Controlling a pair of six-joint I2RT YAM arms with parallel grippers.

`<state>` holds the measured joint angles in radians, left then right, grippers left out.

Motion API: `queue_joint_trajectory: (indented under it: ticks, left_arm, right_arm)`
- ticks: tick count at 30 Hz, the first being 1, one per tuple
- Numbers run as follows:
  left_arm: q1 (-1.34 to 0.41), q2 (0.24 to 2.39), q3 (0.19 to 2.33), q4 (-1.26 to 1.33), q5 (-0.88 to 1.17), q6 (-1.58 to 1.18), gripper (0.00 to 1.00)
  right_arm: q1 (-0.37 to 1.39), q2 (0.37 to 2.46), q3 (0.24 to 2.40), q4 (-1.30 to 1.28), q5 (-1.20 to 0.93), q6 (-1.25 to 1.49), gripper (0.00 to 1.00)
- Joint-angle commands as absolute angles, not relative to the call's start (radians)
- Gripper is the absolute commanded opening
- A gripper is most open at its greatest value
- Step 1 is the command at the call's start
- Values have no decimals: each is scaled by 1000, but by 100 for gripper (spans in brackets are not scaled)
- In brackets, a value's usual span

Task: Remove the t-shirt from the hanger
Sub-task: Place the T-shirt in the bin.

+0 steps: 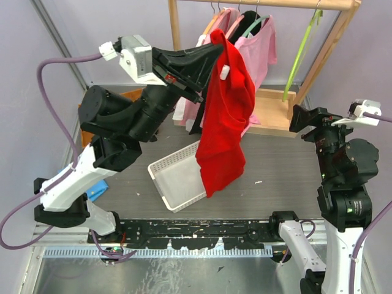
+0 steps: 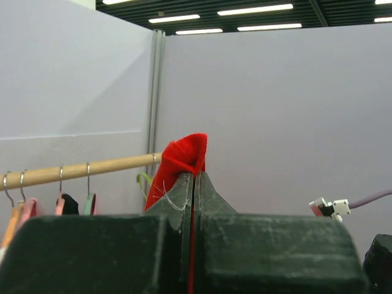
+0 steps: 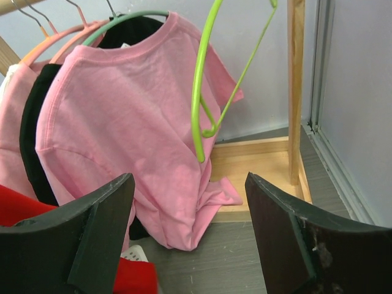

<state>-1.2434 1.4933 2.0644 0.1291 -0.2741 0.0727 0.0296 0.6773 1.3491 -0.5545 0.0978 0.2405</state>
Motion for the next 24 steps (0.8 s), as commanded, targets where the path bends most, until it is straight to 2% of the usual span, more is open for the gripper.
queue_joint_trajectory:
  ticks: [1,24]
  left_arm:
    - [-1239,1465,2135,123,-289,146,0]
    - [-1239,1368,2193,69,-419,401,0]
  right_arm:
    - [26,669,1327,-519,66,252,79]
    - [26,676,1321,-522,46,242,79]
